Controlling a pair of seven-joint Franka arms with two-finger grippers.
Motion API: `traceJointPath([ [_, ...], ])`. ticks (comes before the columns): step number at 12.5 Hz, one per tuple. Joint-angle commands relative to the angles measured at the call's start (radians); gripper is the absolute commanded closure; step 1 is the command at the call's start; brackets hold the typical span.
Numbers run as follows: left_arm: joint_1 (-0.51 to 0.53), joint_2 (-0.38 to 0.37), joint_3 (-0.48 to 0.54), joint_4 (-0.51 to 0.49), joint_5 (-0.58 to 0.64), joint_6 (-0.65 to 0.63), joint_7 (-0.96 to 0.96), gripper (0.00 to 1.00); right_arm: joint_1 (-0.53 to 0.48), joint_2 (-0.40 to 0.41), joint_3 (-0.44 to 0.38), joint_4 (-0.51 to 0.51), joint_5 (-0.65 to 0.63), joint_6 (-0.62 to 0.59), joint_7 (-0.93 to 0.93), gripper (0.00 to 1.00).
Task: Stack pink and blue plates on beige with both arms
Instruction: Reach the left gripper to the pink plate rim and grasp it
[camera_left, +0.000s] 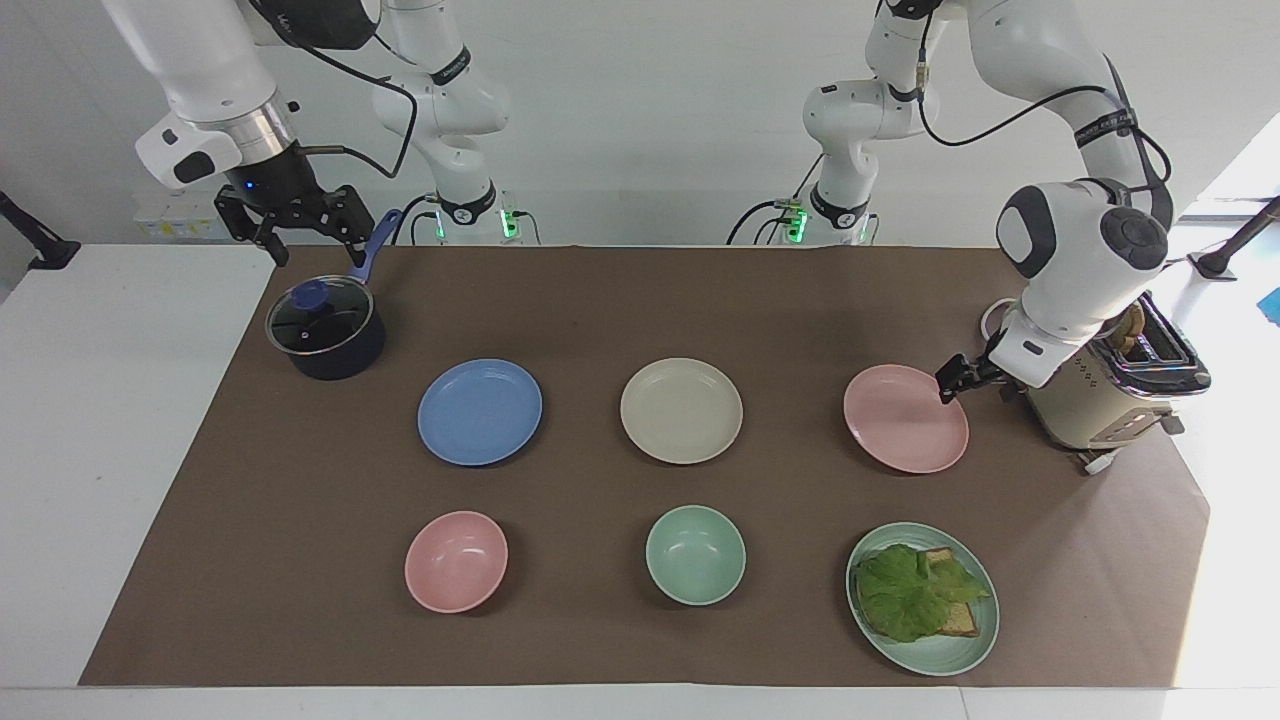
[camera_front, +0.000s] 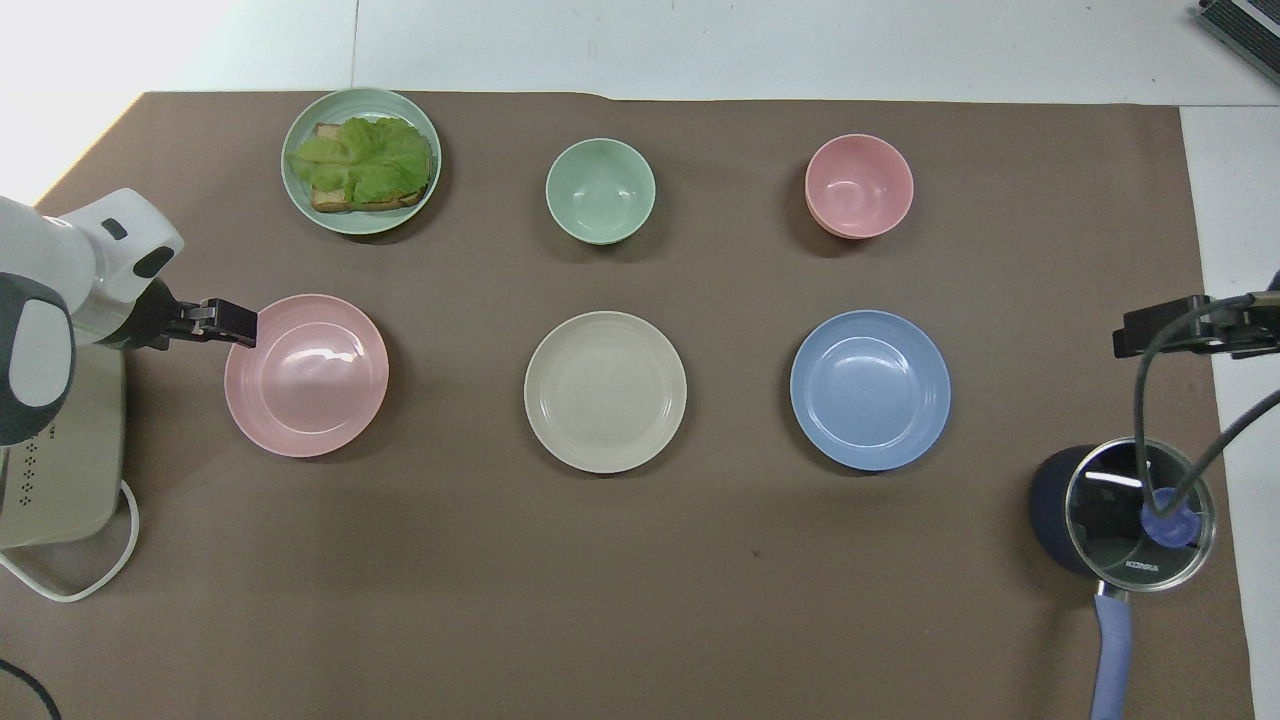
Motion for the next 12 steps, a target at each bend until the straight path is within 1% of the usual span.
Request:
traceJointPath([
  [1, 0.027, 0.019, -0.005, -0.049, 0.011, 0.046, 0.011, 0.00, -0.011, 0.002, 0.008, 0.011, 0.006, -0.010, 0.011, 0.00],
  [4, 0.040, 0.013, -0.005, -0.126, 0.011, 0.059, 0.008, 0.00, -0.011, 0.002, 0.008, 0.011, 0.007, -0.008, 0.010, 0.00],
  [6, 0.040, 0.003, -0.005, -0.149, 0.011, 0.037, 0.007, 0.00, -0.014, 0.002, 0.007, 0.011, 0.006, -0.010, 0.008, 0.00],
  [9, 0.046, -0.019, -0.005, -0.186, 0.011, 0.037, -0.005, 0.00, -0.014, 0.002, 0.007, 0.009, 0.006, -0.010, 0.008, 0.00],
  [10, 0.051, -0.019, -0.005, -0.186, 0.011, 0.037, -0.009, 0.27, -0.014, 0.002, 0.007, 0.011, 0.006, -0.010, 0.008, 0.00],
  [11, 0.051, -0.018, -0.005, -0.181, 0.011, 0.039, -0.016, 0.66, -0.014, 0.002, 0.007, 0.009, 0.006, -0.008, 0.008, 0.00],
  [12, 0.052, -0.018, -0.005, -0.181, 0.011, 0.039, -0.013, 0.98, -0.014, 0.002, 0.007, 0.011, 0.006, -0.010, 0.008, 0.00],
])
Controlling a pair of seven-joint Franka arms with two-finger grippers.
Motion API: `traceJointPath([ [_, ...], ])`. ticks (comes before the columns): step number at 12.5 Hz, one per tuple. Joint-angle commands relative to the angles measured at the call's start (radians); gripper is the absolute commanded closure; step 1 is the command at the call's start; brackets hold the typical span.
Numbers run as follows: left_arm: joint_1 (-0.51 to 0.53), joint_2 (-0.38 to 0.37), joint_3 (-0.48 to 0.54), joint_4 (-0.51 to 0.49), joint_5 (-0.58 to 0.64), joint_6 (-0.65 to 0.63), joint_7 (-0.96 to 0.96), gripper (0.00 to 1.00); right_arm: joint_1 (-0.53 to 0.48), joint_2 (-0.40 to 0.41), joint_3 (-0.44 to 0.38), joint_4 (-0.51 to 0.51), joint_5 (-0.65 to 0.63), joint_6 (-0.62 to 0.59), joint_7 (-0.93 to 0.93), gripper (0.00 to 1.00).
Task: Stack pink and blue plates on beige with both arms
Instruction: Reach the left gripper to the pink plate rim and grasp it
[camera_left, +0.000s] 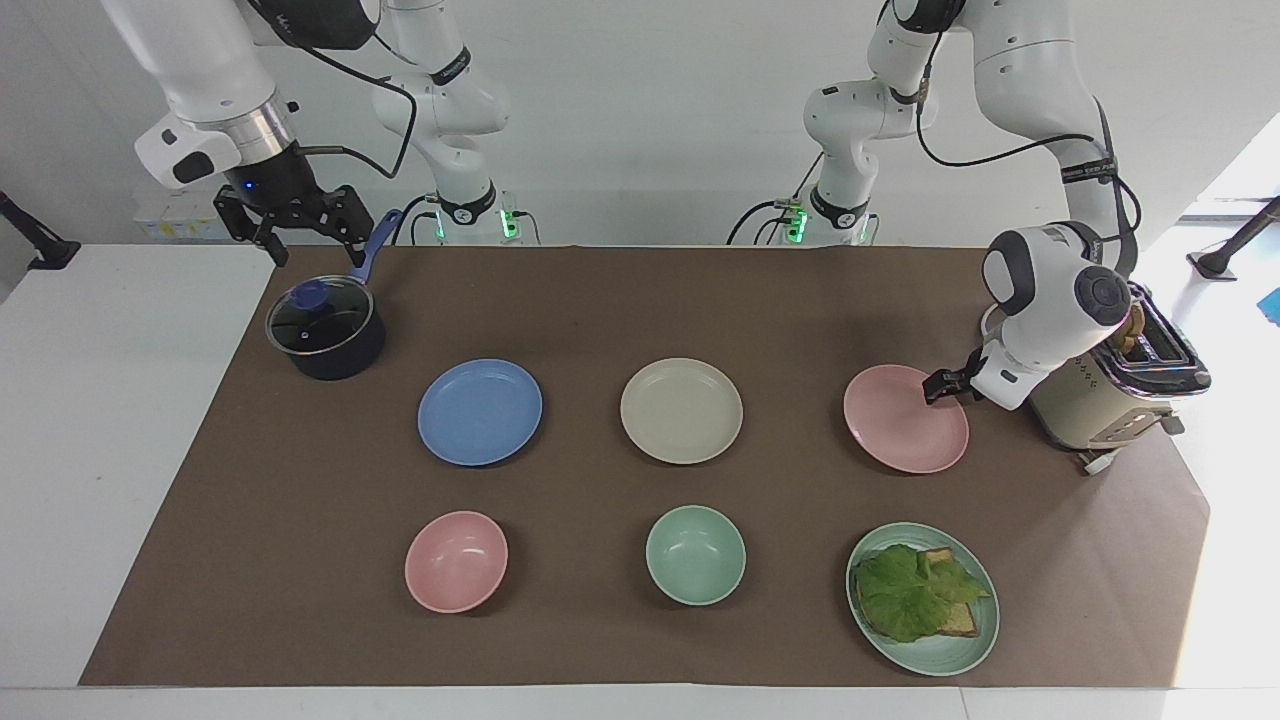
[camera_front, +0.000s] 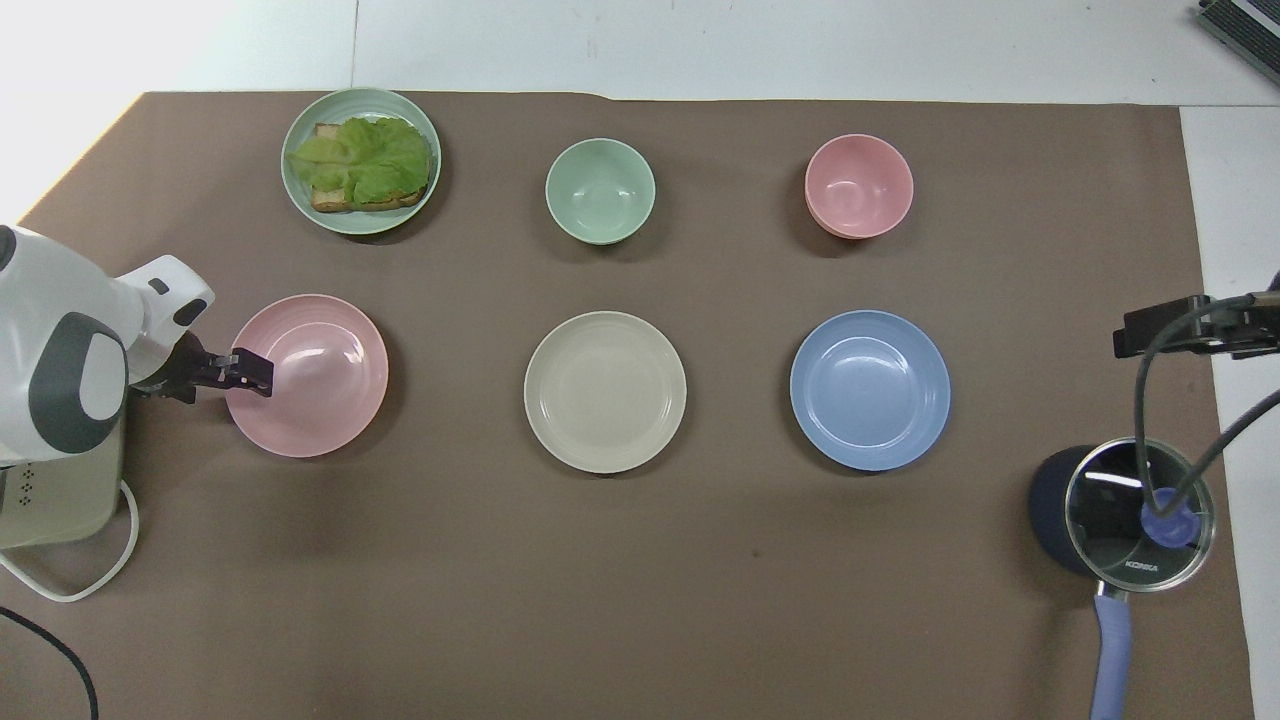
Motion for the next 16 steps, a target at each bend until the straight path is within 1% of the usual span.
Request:
traceJointPath([
  [1, 0.013, -0.038, -0.005, -0.040, 0.011, 0.011, -0.011, 1.00, -0.014, 0.002, 0.008, 0.009, 0.006, -0.010, 0.007, 0.00],
  [4, 0.011, -0.036, -0.007, -0.032, 0.011, 0.002, -0.012, 1.00, -0.012, 0.002, 0.008, 0.011, 0.006, -0.008, 0.011, 0.00],
  [6, 0.011, -0.036, -0.007, -0.024, -0.010, -0.041, -0.012, 1.00, -0.012, 0.002, 0.008, 0.011, 0.006, -0.008, 0.013, 0.00],
  [8, 0.010, -0.034, -0.007, 0.041, -0.061, -0.149, -0.014, 1.00, -0.012, 0.002, 0.008, 0.011, 0.006, -0.007, 0.013, 0.00],
  [9, 0.010, -0.039, -0.007, 0.090, -0.084, -0.233, -0.015, 1.00, -0.012, 0.002, 0.008, 0.011, 0.006, -0.007, 0.013, 0.00],
  [10, 0.007, -0.038, -0.007, 0.161, -0.120, -0.331, -0.021, 1.00, -0.012, 0.002, 0.008, 0.011, 0.006, -0.007, 0.014, 0.00],
  [11, -0.004, -0.031, -0.009, 0.219, -0.171, -0.399, -0.061, 1.00, -0.012, 0.002, 0.008, 0.011, 0.006, -0.007, 0.014, 0.00],
  [12, -0.016, -0.031, -0.021, 0.241, -0.192, -0.418, -0.146, 1.00, -0.012, 0.002, 0.008, 0.011, 0.006, -0.007, 0.014, 0.00],
  [15, -0.183, -0.036, -0.041, 0.229, -0.203, -0.368, -0.412, 1.00, -0.012, 0.002, 0.008, 0.011, 0.006, -0.005, 0.016, 0.00],
  [16, -0.232, -0.038, -0.041, 0.224, -0.240, -0.343, -0.479, 1.00, -0.012, 0.002, 0.008, 0.011, 0.006, -0.005, 0.016, 0.00],
])
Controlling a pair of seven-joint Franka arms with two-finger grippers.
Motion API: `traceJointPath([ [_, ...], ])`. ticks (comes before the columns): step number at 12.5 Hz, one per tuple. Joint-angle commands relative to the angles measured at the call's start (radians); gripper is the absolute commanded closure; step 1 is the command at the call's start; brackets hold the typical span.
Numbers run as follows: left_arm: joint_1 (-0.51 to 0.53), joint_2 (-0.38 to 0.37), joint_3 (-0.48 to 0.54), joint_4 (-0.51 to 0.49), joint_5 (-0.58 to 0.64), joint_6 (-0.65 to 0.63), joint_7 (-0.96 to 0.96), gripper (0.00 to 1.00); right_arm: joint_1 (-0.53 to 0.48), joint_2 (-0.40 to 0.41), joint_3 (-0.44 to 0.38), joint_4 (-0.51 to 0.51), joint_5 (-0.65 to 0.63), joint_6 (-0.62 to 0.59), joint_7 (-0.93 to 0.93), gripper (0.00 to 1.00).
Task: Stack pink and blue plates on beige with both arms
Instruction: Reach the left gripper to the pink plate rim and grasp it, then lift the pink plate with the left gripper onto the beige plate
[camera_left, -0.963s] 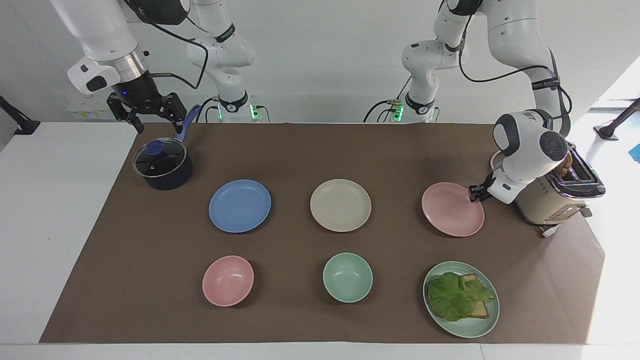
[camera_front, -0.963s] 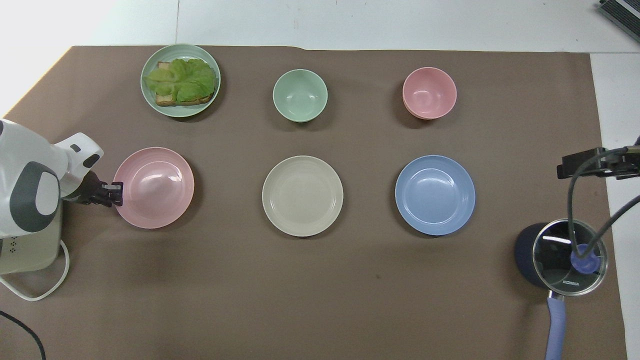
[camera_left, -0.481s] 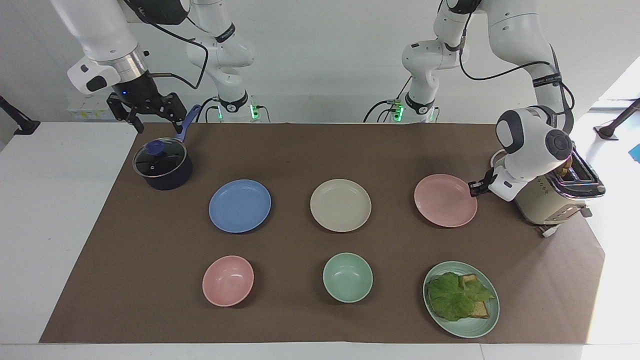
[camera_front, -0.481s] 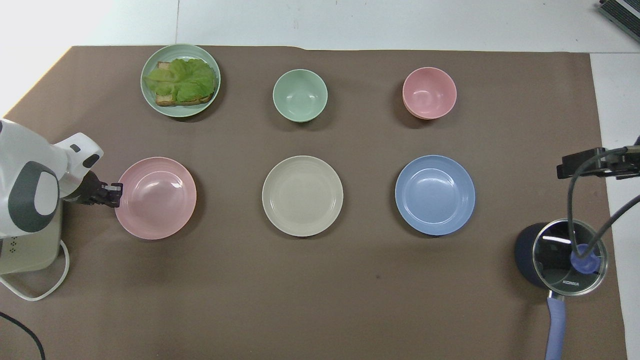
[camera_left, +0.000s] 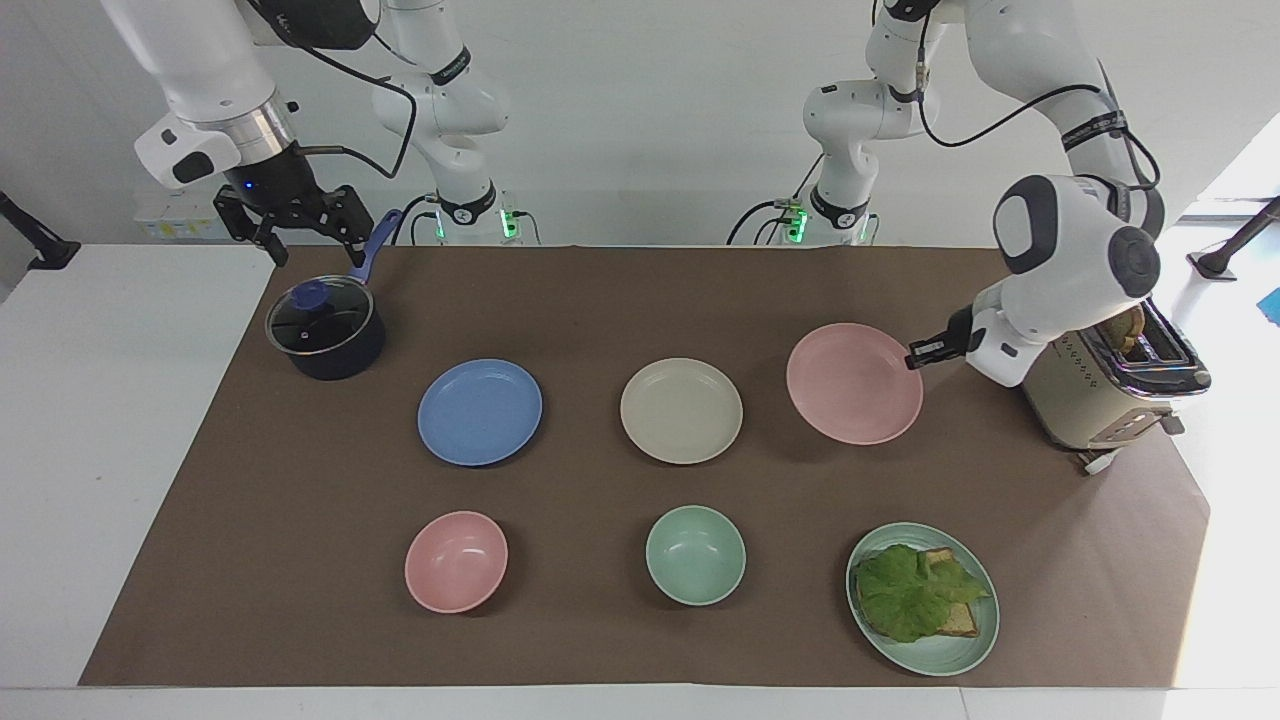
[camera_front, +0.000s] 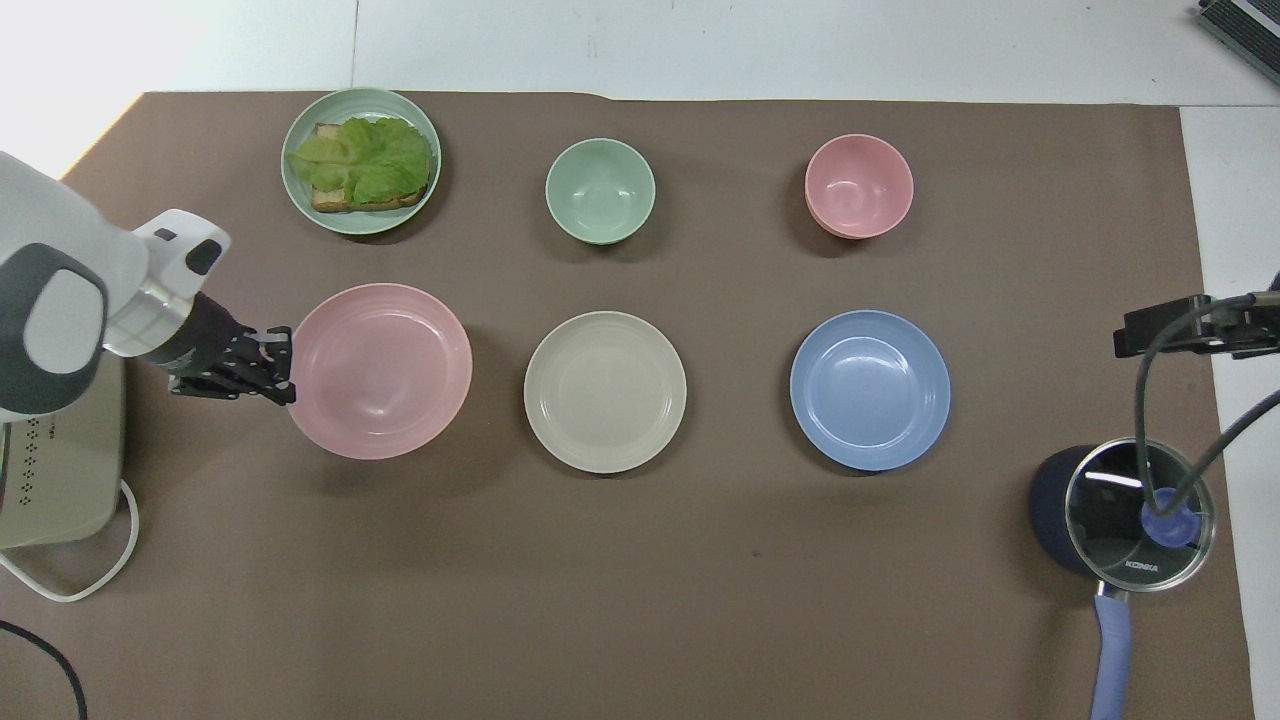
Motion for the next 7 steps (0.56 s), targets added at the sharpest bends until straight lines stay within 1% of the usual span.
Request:
traceJointPath([
  [1, -0.146, -0.002, 0.012, -0.017, -0.082, 0.079, -0.161, 1.00, -0.011, 0.002, 0.008, 0.011, 0.006, -0.005, 0.016, 0.00],
  [3, -0.238, -0.016, 0.012, -0.062, -0.142, 0.197, -0.239, 1.00, -0.011, 0.002, 0.009, 0.011, 0.006, -0.005, 0.016, 0.00],
  [4, -0.275, -0.007, 0.012, -0.077, -0.161, 0.251, -0.252, 1.00, -0.012, 0.002, 0.009, 0.011, 0.006, -0.005, 0.016, 0.00],
  [6, -0.338, 0.004, 0.012, -0.137, -0.174, 0.373, -0.255, 1.00, -0.012, 0.002, 0.008, 0.009, 0.007, -0.005, 0.016, 0.00],
  [7, -0.352, 0.002, 0.012, -0.166, -0.190, 0.433, -0.255, 1.00, -0.011, 0.002, 0.009, 0.009, 0.007, -0.007, 0.019, 0.00],
])
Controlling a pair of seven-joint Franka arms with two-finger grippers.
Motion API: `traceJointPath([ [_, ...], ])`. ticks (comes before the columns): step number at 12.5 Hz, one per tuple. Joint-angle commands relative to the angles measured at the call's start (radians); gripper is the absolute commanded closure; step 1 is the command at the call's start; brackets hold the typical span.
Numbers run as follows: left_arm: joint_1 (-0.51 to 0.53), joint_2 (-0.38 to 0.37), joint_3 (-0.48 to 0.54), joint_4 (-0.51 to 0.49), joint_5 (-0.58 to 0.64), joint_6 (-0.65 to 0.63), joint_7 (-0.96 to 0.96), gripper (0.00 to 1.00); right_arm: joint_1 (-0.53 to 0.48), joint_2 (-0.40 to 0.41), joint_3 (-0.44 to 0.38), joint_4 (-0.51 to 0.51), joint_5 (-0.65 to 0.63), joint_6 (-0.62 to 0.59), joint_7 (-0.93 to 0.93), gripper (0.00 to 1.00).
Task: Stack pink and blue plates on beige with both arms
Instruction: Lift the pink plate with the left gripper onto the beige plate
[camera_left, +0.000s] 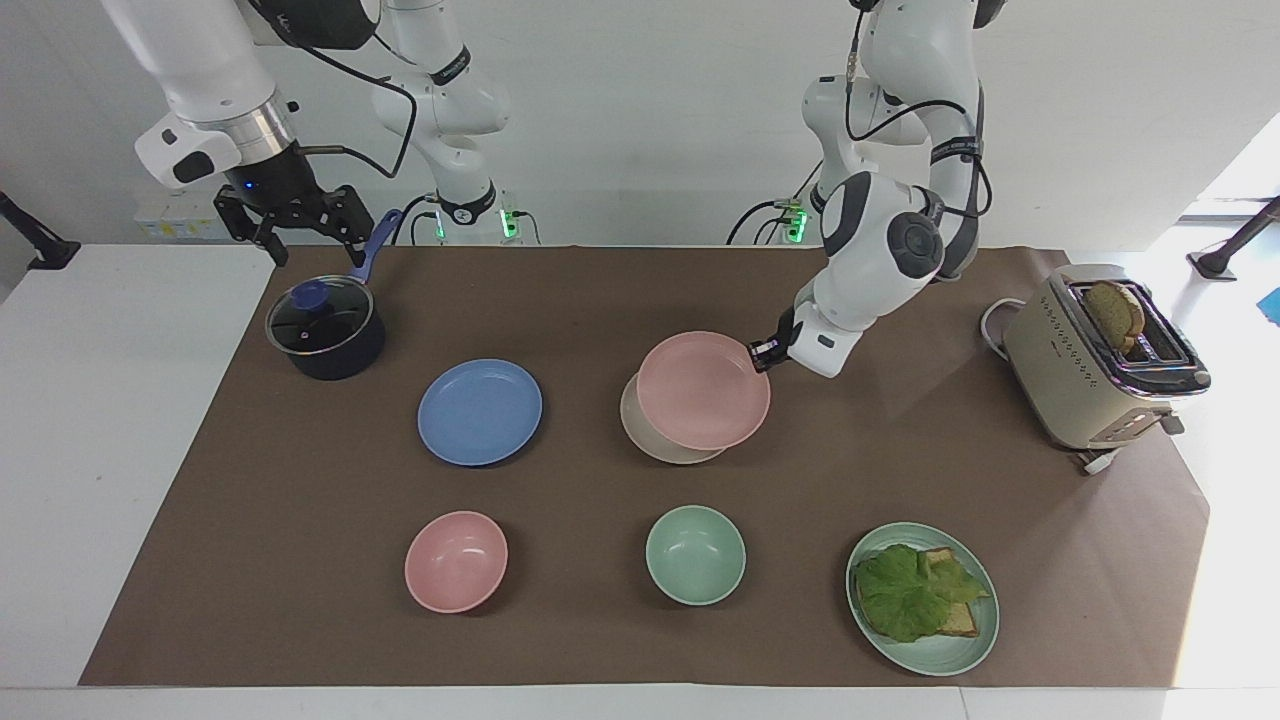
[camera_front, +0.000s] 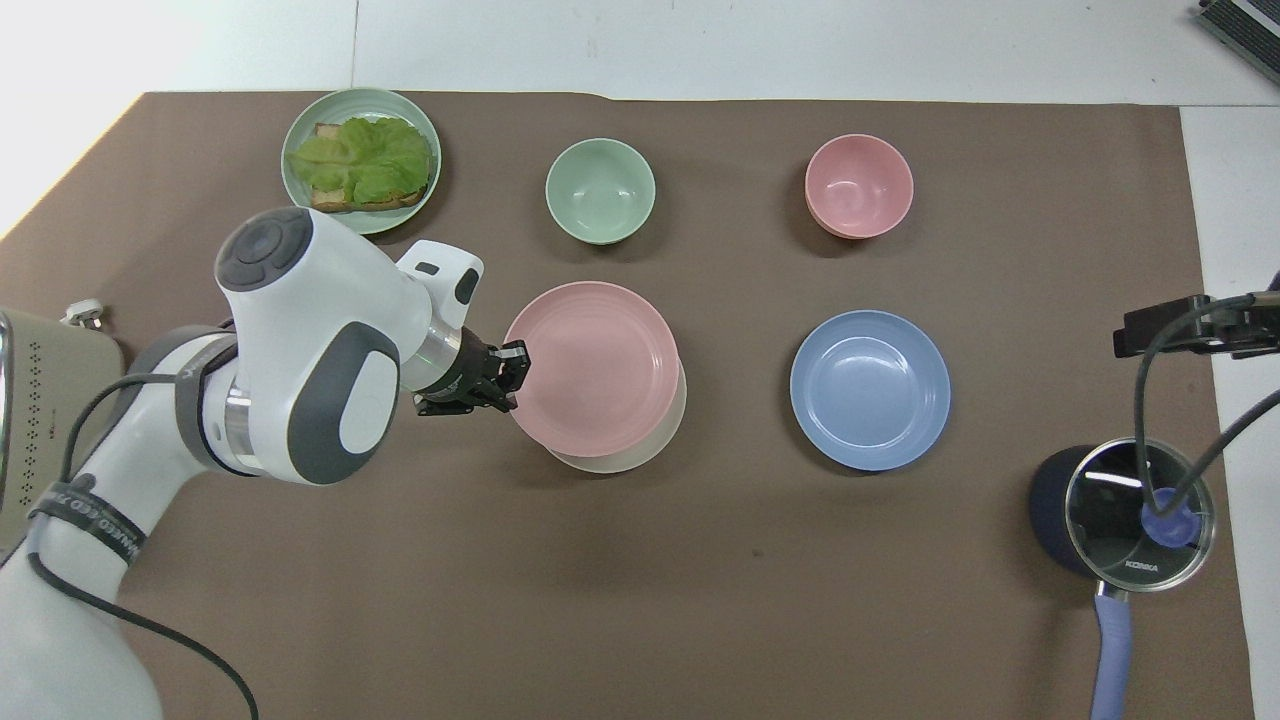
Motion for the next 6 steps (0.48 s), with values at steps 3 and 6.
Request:
traceJointPath([
  [3, -0.040, -0.013, 0.020, -0.068, -0.040, 0.103, -0.002, 1.00, -0.009, -0.012, 0.009, -0.032, 0.007, 0.059, 0.019, 0.00],
  [6, -0.039, -0.015, 0.022, -0.068, -0.038, 0.098, 0.003, 0.00, -0.003, -0.028, 0.007, -0.095, 0.006, 0.145, 0.020, 0.00],
])
